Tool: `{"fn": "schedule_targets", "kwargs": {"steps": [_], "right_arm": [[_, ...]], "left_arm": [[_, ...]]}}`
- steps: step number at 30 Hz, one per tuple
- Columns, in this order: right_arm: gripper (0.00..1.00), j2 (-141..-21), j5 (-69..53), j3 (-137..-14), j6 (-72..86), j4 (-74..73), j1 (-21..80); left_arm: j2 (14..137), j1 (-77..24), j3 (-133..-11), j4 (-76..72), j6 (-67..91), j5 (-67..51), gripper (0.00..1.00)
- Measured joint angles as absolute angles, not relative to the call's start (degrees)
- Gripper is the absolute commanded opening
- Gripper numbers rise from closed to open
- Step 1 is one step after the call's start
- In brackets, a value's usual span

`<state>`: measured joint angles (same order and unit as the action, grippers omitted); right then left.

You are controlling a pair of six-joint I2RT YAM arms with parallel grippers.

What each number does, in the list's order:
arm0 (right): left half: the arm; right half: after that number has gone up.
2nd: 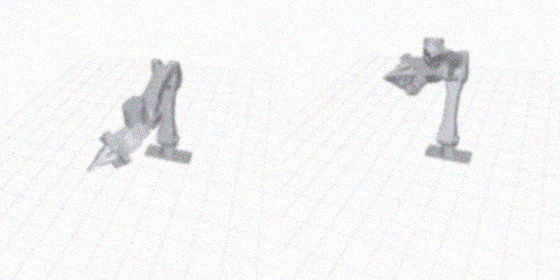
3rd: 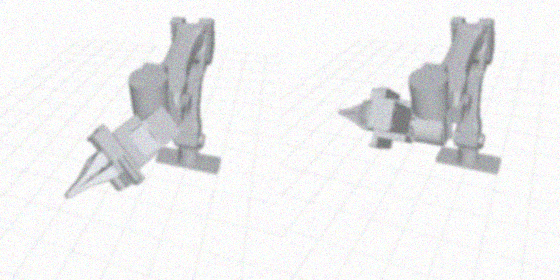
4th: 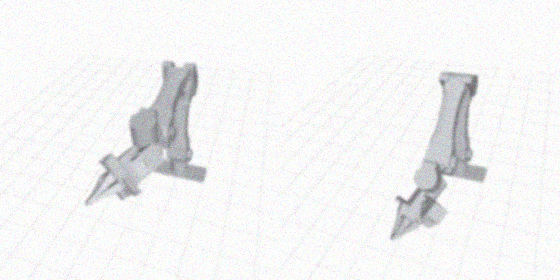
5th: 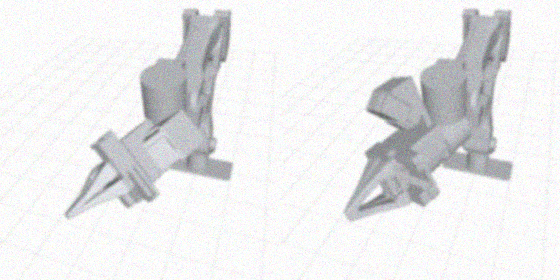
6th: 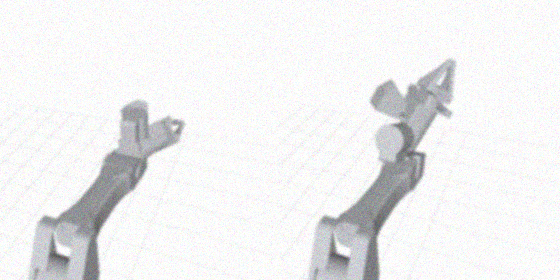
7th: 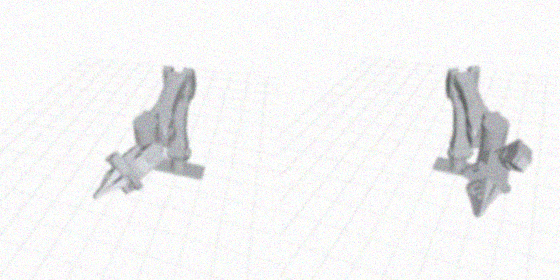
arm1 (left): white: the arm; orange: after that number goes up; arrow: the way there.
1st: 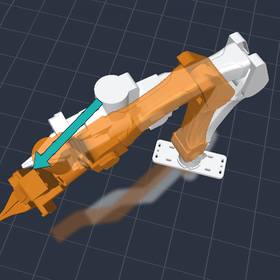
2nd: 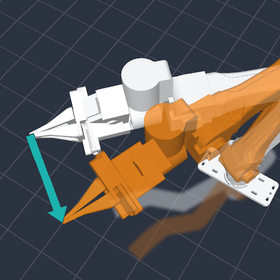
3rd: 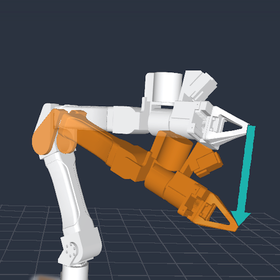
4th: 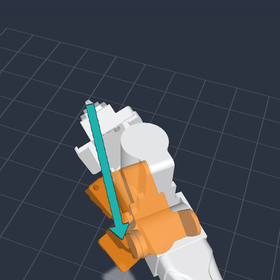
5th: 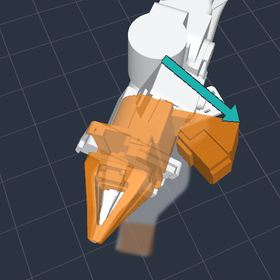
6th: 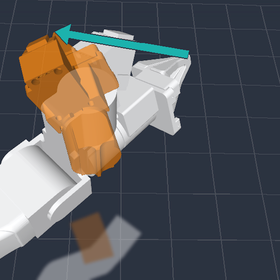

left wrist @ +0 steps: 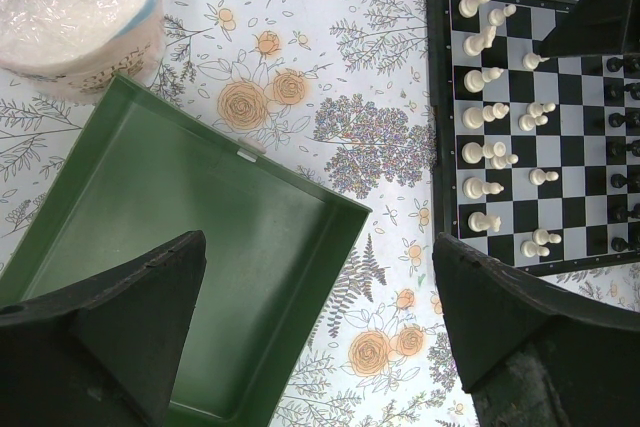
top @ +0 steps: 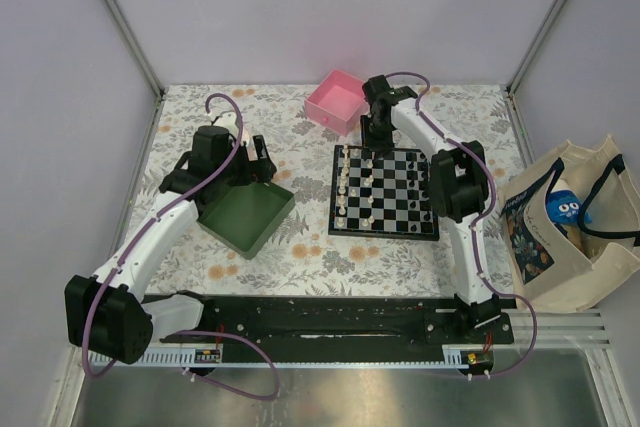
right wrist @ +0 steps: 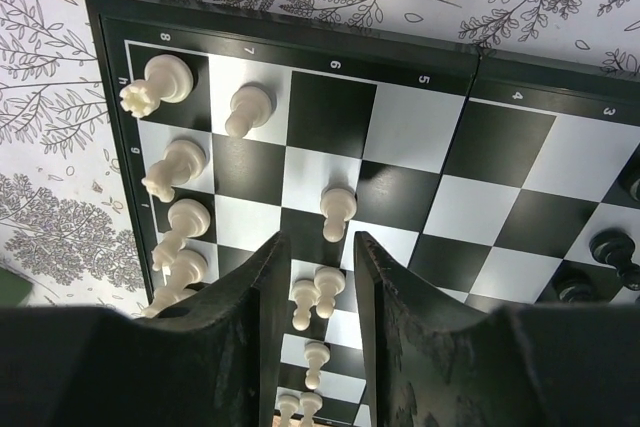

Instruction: Set up the chess pieces on the board

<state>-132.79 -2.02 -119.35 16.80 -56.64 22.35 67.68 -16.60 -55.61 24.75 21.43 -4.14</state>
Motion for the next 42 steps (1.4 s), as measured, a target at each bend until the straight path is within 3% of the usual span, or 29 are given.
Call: {"fn": "schedule_targets", "kwargs": {"steps": [31,42], "right_arm": [[0.29,-134.2,-2.0,-119.3,16.7,-56.9,22.3],[0.16,-134.6,-2.2,-119.7,16.8,-56.9,22.3]], "left_arm": [[67.7,-16.6,-55.6,24.8,21.4,-4.4,0.99],[67.7,-16.6,-55.6,24.8,21.5,-4.4,0.99]]}}
